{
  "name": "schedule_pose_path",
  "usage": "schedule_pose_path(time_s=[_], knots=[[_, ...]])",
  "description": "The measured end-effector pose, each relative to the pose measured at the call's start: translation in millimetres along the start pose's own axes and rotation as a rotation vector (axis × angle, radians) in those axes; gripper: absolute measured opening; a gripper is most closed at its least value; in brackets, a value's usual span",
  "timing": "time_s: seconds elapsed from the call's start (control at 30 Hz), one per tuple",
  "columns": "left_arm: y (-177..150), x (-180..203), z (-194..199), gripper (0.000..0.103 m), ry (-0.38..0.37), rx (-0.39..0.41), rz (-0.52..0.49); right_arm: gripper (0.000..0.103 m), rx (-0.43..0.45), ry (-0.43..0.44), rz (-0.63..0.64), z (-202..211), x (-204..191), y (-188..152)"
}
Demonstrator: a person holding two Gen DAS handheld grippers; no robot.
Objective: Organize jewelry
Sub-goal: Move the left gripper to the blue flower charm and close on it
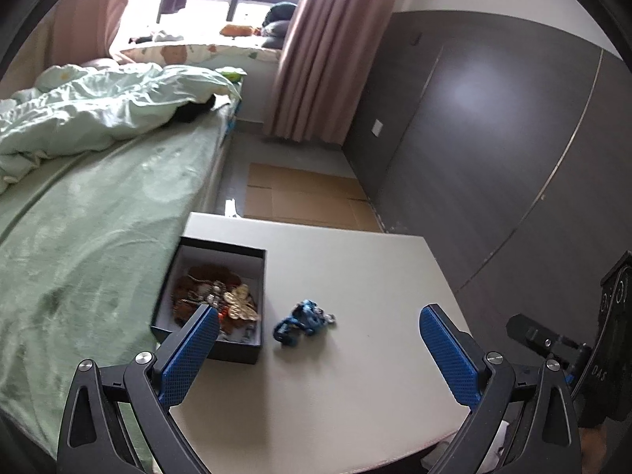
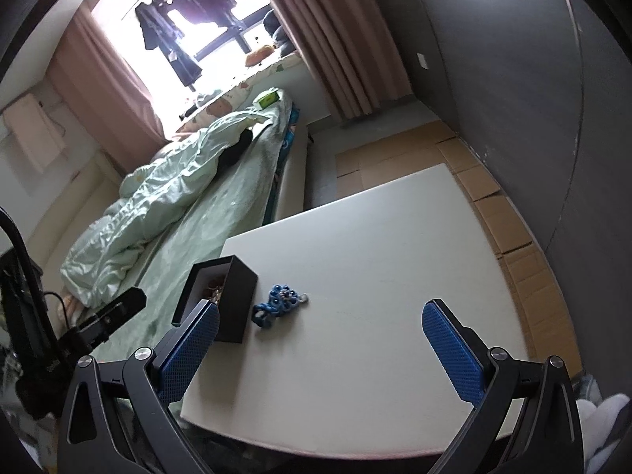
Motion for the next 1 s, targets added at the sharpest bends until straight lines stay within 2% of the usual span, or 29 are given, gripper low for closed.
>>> schedule_pose_path(time_s=[0.33, 0.4, 0.57, 0.63, 0.73, 0.87, 1.0], knots=[[-3.4, 18.1, -51.8, 0.097, 0.028, -0.124, -0.078, 0.103, -0.047, -0.010, -0.063, -4.6, 29.7, 1.6], [-4.0, 19.1, -61.8, 0.090, 0.036, -0.147, -0.090, 0.103, -0.064, -0.003, -0.083, -7.9, 34.7, 2.7], [-9.2, 22.4, -97.5, 0.063, 0.067, -0.248, -0.114, 0.103, -0.117, -0.009, -0.134, -19.5, 50.4, 0.8], [-11.4, 22.5, -108.1, 0.060, 0.074, -0.271, -0.117, 0.102, -0.135, 0.001, -0.148, -24.0, 54.0, 0.5], [-12.8, 19.9, -123.5, 0.053, 0.092, -0.307, -0.112, 0.094, -0.151, 0.017, -0.160, -28.0, 56.7, 1.6], [-11.3, 13.3, -139.7, 0.050, 0.122, -0.335, -0.091, 0.093, -0.169, 0.027, -0.183, -33.9, 62.3, 3.2], [-10.0, 9.6, -151.3, 0.040, 0.139, -0.356, -0.084, 0.092, -0.179, 0.033, -0.203, -38.2, 67.1, 6.3]])
Point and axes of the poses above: each gripper's, at about its wrist camera, not at the fingertips, and z roughly against the way its jaws point, x to its right, y to its top, the point moved 5 cm from there along -z, roughly the way its jaws point, and after that the axes turned 8 degrees about -x, right-handed, at the moved point
